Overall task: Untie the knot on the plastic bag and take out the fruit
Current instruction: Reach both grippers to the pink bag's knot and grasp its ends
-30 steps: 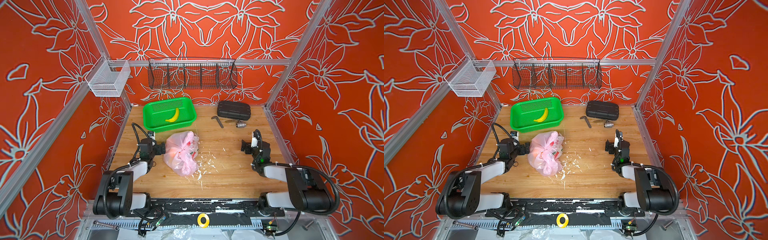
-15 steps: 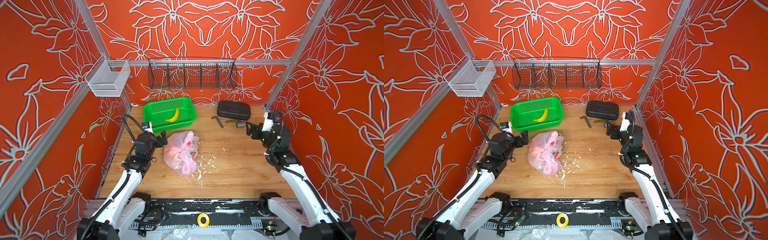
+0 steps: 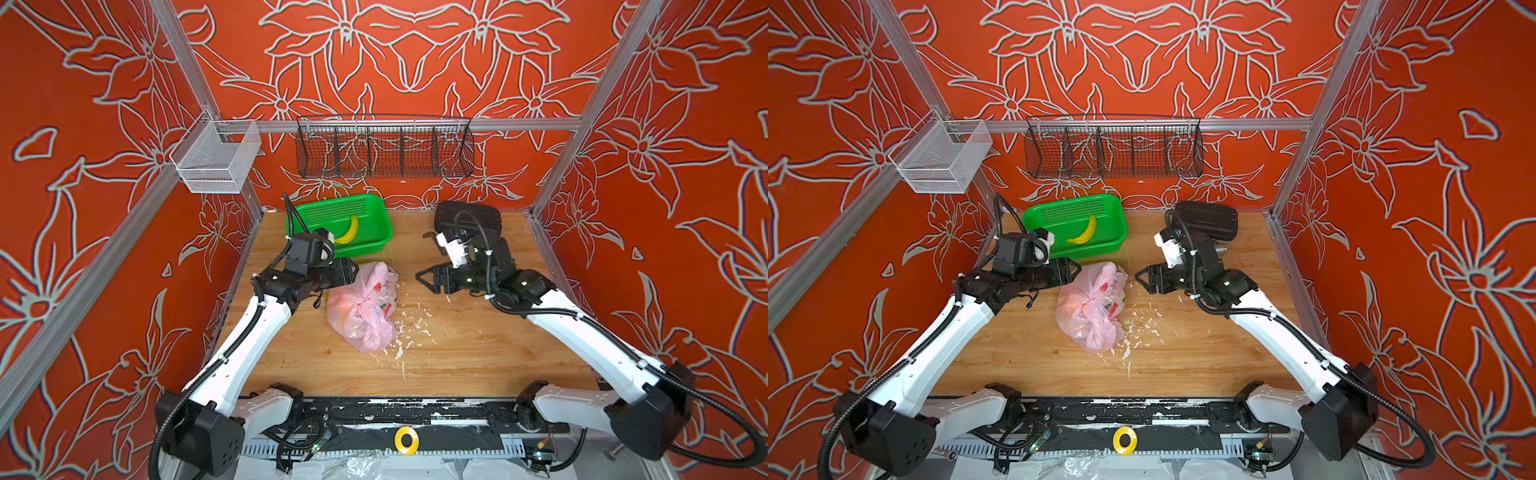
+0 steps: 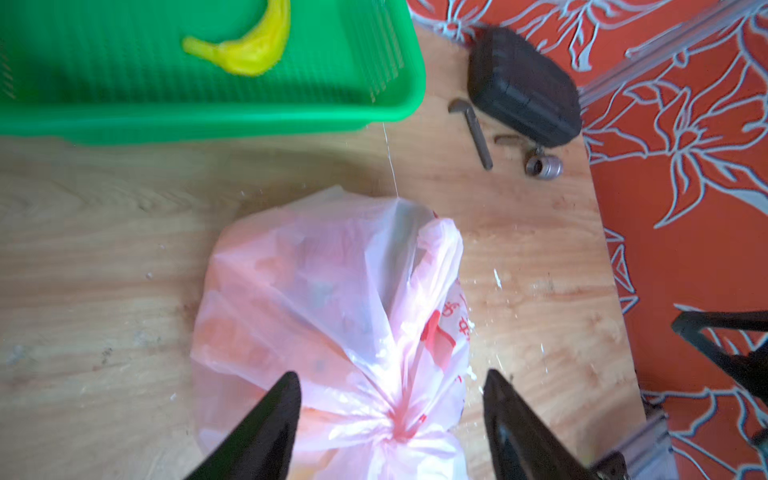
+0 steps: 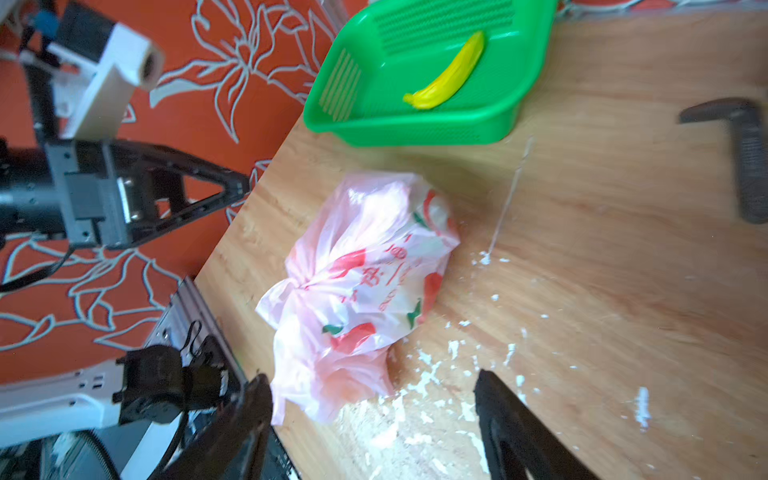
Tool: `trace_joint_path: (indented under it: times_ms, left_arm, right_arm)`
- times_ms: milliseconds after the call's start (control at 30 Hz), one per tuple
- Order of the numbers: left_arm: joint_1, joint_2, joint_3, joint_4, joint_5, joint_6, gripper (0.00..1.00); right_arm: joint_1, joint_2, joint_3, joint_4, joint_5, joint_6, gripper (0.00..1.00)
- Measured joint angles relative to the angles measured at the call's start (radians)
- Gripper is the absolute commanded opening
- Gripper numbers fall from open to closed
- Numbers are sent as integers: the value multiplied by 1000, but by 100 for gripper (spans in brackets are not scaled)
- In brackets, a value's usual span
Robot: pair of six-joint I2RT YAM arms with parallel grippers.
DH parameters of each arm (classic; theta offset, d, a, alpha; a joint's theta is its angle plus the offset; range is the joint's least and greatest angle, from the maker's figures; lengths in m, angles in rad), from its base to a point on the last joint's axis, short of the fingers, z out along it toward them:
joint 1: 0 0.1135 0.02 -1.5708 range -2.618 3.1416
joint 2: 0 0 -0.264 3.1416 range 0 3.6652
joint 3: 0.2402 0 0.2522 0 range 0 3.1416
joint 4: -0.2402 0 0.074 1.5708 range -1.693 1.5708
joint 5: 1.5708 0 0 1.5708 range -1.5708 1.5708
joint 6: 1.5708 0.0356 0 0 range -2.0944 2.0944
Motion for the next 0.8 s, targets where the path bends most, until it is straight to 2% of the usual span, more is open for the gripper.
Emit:
trace_joint_path:
  times_ms: [100, 233, 300, 433, 567, 800]
  left_arm:
    - [-21, 50, -2, -42, 19, -8, 68]
    - [-44, 93, -13, -51, 12, -18, 89]
    - [-48, 123, -15, -50, 5, -16, 96]
    - [-50, 193, -14, -43, -14, -5, 95]
    - [-50, 257, -3, -28, -36, 10, 79]
    - [-50, 348, 50, -23, -33, 30, 61]
  right_arm:
    - [93, 47, 0, 16, 24, 33, 79]
    - [194, 131, 2, 71, 97, 84, 83]
    - [232, 188, 5, 108, 131, 112, 84]
    - [280, 307, 33, 140, 175, 145, 82]
    - [306, 387, 60, 161, 216, 168, 66]
    - [311, 401, 55, 204, 254, 191, 21]
